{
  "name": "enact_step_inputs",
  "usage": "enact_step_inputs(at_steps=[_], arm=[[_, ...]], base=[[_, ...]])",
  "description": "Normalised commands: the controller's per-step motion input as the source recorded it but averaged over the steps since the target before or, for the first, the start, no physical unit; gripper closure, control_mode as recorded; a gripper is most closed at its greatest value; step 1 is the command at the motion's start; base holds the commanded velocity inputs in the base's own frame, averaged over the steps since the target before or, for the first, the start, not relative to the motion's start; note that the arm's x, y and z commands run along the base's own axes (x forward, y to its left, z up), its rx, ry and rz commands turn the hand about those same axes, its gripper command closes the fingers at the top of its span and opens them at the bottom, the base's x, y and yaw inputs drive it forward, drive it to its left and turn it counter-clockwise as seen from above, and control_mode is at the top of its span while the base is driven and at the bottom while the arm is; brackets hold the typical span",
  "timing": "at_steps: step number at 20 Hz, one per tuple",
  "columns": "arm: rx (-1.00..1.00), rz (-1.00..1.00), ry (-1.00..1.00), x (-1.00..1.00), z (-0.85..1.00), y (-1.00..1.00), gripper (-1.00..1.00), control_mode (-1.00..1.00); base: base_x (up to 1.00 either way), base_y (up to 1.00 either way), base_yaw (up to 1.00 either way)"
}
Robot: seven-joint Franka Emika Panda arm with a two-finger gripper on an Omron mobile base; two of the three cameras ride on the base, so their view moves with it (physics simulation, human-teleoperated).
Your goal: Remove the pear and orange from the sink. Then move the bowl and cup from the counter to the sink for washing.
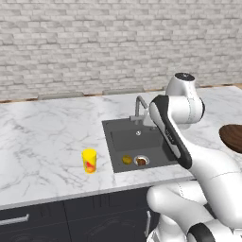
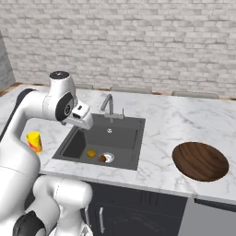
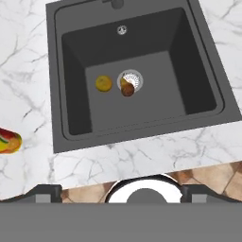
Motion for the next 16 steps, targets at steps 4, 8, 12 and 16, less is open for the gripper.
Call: enact_step_inputs(at_steps=[4,8,12,16], arm=[[0.00,0.00,-0.05,0.01,-0.31,0.00,-1.00,-1.00],[-0.06,0.00,-0.15,0.00,-0.32,0.04,-1.00,-1.00],[-0.12,0.00,-0.15,0.03,-0.31,0.07,-1.00,-1.00],[-0.13,-0.01,-0.07,0.13,-0.29,0.14,-1.00,-1.00]], base=[[0.00,0.00,0.00],[0.00,0.00,0.00],[0.00,0.00,0.00],[0.00,0.00,0.00]])
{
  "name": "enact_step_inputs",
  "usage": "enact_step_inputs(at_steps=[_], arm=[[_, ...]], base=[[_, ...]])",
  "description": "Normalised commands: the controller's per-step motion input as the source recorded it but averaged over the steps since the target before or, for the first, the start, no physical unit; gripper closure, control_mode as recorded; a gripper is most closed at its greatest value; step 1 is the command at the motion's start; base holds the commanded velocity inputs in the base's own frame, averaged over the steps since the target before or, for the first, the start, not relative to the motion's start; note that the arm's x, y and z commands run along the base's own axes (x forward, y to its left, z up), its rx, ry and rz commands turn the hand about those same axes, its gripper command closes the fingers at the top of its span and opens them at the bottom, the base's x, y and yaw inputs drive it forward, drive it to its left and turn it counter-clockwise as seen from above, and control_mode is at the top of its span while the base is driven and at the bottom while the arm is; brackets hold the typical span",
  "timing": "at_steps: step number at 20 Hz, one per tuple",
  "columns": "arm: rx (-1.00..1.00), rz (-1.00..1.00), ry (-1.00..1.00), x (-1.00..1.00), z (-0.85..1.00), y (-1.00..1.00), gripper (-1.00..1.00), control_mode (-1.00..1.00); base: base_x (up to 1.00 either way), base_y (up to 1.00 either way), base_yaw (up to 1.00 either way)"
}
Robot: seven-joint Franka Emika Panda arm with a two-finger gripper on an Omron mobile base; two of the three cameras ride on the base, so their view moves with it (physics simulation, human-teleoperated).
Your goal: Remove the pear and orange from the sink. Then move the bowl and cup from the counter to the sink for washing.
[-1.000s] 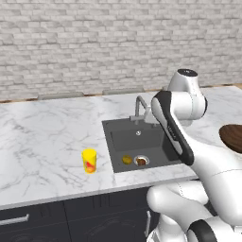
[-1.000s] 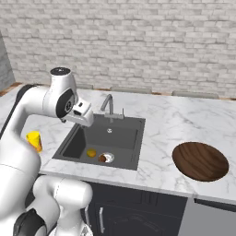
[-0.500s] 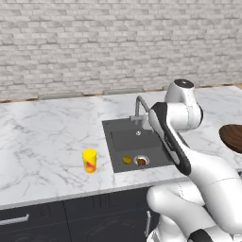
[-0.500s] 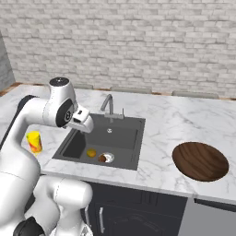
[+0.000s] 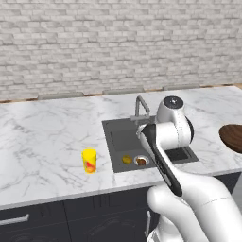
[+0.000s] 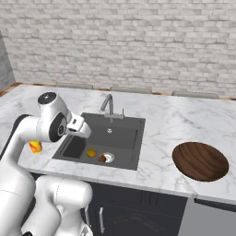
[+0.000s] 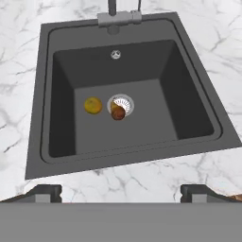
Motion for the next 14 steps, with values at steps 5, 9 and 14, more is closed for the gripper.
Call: enact_step_inputs(at_steps=[5,9,14], arm=[[-0.07,0.00,-0.01,0.20,-0.23,0.09,-1.00,-1.00],[0.00,0.00,0.05,0.25,-0.17,0.03,-1.00,-1.00],[0.00,0.00,0.15,0.27,-0.17,0.03,-1.00,-1.00]], base=[[0.00,0.00,0.00],[0.00,0.00,0.00],[0.00,0.00,0.00]])
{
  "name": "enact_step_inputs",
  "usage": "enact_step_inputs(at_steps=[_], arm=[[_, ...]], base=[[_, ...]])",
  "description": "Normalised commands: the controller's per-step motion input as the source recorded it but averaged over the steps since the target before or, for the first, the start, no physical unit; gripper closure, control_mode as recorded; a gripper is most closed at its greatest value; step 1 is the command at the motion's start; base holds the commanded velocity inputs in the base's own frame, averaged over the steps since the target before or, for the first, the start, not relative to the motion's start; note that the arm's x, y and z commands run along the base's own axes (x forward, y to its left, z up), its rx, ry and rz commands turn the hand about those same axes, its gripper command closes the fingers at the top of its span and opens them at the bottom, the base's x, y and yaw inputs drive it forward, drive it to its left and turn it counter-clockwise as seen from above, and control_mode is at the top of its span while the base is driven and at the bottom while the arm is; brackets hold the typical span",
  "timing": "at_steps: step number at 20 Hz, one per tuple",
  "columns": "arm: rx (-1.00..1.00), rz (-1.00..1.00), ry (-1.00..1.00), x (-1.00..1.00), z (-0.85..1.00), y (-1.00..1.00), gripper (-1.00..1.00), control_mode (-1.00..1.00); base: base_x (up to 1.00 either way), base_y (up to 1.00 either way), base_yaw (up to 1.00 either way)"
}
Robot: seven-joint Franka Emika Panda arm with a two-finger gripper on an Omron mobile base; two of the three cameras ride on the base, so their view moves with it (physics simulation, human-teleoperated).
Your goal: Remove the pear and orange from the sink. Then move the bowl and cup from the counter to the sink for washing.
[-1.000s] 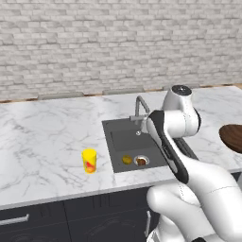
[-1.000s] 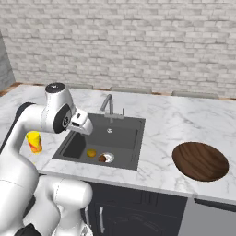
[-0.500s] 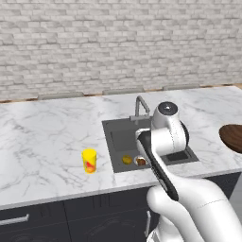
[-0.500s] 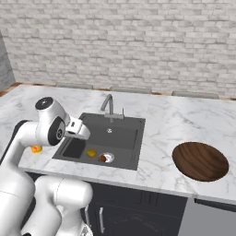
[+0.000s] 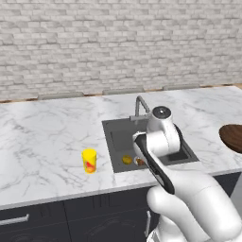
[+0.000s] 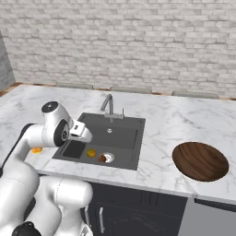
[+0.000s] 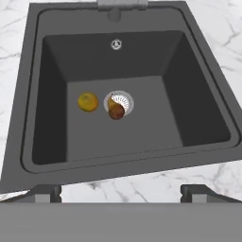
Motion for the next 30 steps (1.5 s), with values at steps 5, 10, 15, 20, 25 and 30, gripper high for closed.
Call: enact_step_inputs(at_steps=[5,10,15,20,25,30], arm=[[0.00,0.03,0.16,0.31,-0.16,0.03,-1.00,-1.00],[0.00,0.01,0.10,0.29,-0.21,0.01,-1.00,-1.00],[0.00,0.01,0.01,0.26,-0.24,0.00,-1.00,-1.00],[0.00,0.01,0.00,0.17,-0.32,0.00,-1.00,-1.00],[0.00,0.00,0.00,0.18,-0.29,-0.03,-1.00,-1.00],[0.00,0.00,0.00,0.19,-0.25,-0.10,-1.00,-1.00]], base=[[0.00,0.00,0.00],[0.00,0.00,0.00],[0.00,0.00,0.00],[0.00,0.00,0.00],[0.00,0.00,0.00],[0.00,0.00,0.00]])
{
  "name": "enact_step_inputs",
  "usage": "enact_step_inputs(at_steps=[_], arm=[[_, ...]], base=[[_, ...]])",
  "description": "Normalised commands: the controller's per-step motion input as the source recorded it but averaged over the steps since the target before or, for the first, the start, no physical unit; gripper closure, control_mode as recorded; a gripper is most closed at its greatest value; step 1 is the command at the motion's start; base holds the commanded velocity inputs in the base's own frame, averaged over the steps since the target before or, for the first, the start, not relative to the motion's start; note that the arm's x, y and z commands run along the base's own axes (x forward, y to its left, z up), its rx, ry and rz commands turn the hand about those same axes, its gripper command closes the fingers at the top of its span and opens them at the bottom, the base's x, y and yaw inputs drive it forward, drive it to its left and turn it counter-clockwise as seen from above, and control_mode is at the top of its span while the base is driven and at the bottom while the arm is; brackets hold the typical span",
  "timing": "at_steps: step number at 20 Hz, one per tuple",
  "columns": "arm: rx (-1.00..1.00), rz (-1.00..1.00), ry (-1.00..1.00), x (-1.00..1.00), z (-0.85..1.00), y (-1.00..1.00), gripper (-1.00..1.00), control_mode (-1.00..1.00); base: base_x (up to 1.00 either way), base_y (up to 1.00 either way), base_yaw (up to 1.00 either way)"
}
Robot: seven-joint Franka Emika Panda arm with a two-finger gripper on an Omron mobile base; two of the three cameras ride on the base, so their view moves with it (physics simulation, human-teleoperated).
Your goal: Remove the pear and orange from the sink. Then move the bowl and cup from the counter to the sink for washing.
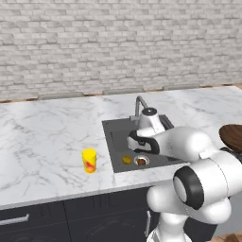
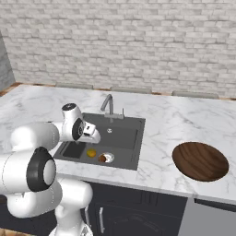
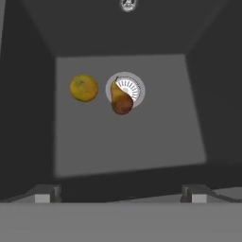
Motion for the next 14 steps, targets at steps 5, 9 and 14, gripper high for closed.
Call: enact_step_inputs(at_steps=[5,9,14], arm=[[-0.01,0.01,0.00,0.10,-0.26,-0.13,-1.00,-1.00],[0.00,0.04,0.00,0.02,-0.26,-0.16,-1.00,-1.00],[0.00,0.06,0.01,0.01,-0.25,-0.14,-1.00,-1.00]], base=[[0.00,0.00,0.00],[0.00,0.00,0.00],[0.00,0.00,0.00]])
